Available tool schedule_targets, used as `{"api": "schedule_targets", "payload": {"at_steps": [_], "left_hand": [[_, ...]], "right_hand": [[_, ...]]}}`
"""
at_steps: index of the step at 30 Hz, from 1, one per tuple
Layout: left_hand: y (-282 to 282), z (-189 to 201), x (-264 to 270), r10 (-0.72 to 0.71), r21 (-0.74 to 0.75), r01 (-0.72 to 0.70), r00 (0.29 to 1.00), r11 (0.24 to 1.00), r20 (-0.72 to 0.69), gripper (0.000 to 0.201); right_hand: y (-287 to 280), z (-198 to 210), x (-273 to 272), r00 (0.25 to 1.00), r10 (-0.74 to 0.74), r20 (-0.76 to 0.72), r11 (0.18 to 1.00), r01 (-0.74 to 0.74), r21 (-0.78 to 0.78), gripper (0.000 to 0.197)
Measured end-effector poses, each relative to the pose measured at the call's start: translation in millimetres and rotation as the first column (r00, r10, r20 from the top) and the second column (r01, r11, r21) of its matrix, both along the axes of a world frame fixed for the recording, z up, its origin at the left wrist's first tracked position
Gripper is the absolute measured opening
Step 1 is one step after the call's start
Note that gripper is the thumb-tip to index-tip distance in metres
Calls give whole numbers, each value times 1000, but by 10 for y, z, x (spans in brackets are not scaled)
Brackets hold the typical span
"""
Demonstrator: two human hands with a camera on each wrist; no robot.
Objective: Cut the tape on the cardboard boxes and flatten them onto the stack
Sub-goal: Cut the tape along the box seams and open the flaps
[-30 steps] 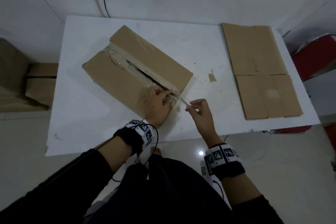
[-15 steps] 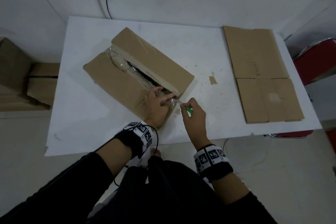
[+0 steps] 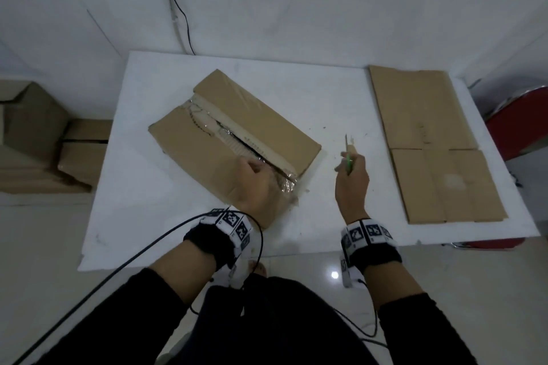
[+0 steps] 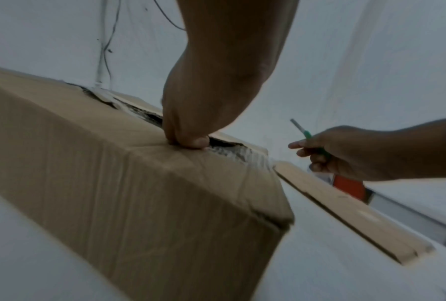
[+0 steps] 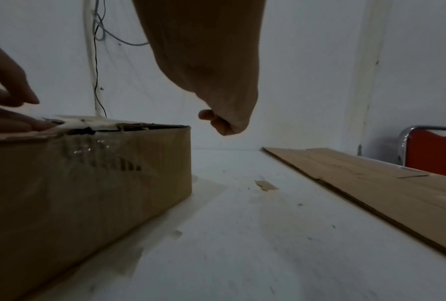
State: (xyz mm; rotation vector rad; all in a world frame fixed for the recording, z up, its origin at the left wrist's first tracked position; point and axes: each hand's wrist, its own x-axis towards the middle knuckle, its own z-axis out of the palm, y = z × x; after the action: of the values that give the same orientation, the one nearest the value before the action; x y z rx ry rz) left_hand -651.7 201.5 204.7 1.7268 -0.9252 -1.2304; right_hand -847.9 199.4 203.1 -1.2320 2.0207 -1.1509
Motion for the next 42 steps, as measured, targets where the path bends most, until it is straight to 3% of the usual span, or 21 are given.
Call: {"api": "schedule_targets", "payload": {"at_steps": [2, 5, 7, 9, 11, 14, 16, 19, 20, 22, 24, 26, 29, 32, 35, 37, 40, 42], "left_hand": [[-123, 110, 46, 147, 64, -148, 989, 987, 22, 7], [-366, 192, 93, 272, 203, -222, 923, 954, -271, 11], [-534, 192, 144, 281, 279, -186, 892, 942, -353, 16], [-628, 245, 202, 300, 326, -188, 892, 927, -338, 39], [-630, 326, 269, 387, 325, -297, 884, 898, -262, 52], [-536, 282, 424, 413, 219, -396, 910, 892, -36, 72], [-442, 228, 548, 260, 145, -279, 956, 949, 138, 79], [-350, 151, 742, -43, 78, 22, 959, 997, 280, 82], [-323, 159, 783, -168, 100, 143, 931, 985, 325, 78], [-278, 154, 834, -410, 171, 373, 806, 912, 428, 67], [-251, 166, 869, -540, 226, 502, 668, 835, 512, 62], [-221, 193, 874, -580, 233, 555, 608, 799, 542, 65], [-179, 264, 767, -613, 209, 618, 565, 758, 552, 73], [-114, 302, 536, -664, 256, 688, 425, 678, 615, 81], [-49, 224, 446, -648, 201, 699, 462, 687, 606, 78], [9, 177, 457, -627, 146, 698, 507, 701, 591, 75], [74, 134, 475, -586, 74, 687, 553, 723, 592, 71], [92, 123, 464, -574, 61, 683, 558, 728, 600, 70]], "right_hand": [[-225, 18, 25, 999, 48, -15, 998, -48, -28, 27], [-511, 3, 150, 973, 228, -48, 972, -225, 63, 34], [-526, -52, 232, 957, 289, -17, 952, -286, 108, 35], [-356, -76, 300, 961, 276, -13, 960, -275, 55, 33], [-43, -103, 396, 957, 290, -17, 957, -290, 14, 30], [476, -138, 592, 872, 407, 271, 894, -441, 76, 29], [623, -146, 657, 846, 447, 291, 863, -493, 109, 29], [448, -101, 581, 926, 350, 145, 933, -359, 39, 32], [335, -72, 534, 949, 308, 68, 951, -308, -8, 33], [122, -34, 424, 962, 273, -21, 961, -274, -40, 35], [-21, -33, 353, 956, 289, 43, 956, -291, 38, 35], [-16, -71, 357, 927, 315, 205, 932, -343, 117, 32], [155, -89, 441, 898, 370, 239, 895, -413, 166, 32], [289, -57, 499, 858, 406, 315, 853, -480, 205, 29], [278, -55, 437, 886, 393, 248, 888, -435, 148, 12], [202, -36, 330, 900, 422, 110, 891, -435, 134, 15], [36, 65, 217, 832, 546, -99, 833, -526, 171, 28], [-59, 158, 228, 789, 600, -133, 796, -574, 191, 23]]}}
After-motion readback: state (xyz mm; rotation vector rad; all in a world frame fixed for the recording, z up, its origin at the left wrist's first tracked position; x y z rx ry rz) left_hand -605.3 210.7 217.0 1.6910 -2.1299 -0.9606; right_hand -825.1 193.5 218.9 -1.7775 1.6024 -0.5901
